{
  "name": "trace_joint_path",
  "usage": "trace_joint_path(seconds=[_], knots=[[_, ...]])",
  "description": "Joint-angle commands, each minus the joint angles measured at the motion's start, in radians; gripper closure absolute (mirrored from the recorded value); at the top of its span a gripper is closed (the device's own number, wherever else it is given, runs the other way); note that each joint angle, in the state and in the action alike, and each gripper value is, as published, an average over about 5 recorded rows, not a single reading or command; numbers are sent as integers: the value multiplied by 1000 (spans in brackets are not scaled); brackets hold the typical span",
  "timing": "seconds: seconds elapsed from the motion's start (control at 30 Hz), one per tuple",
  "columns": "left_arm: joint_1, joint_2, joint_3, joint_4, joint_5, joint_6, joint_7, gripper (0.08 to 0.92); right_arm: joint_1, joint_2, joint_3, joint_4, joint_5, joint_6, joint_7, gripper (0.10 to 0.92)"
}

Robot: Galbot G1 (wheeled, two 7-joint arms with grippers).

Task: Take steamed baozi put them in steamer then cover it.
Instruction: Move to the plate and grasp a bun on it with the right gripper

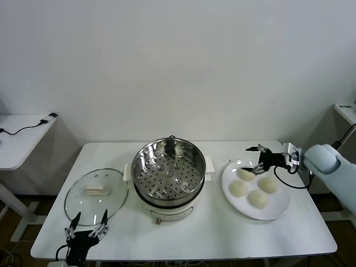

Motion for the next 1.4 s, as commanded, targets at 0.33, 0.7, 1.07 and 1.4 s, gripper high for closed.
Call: trace_joint_path(seconds=[0.33, 0.7, 1.07, 1.4], knots=[[-37, -2, -2, 40, -1, -4, 3, 177, 437, 265, -685, -254, -63, -18, -159, 203], [-43, -8, 0, 80, 1, -18, 2, 177, 206, 382, -555, -430, -170, -36, -85, 203], [-54, -6, 1, 94, 7, -22, 2, 177, 124, 478, -454, -575, -167, -58, -25, 203], [-50, -5, 2, 90, 6, -22, 3, 177, 99, 493, -421, -588, -205, -76, -9, 214]])
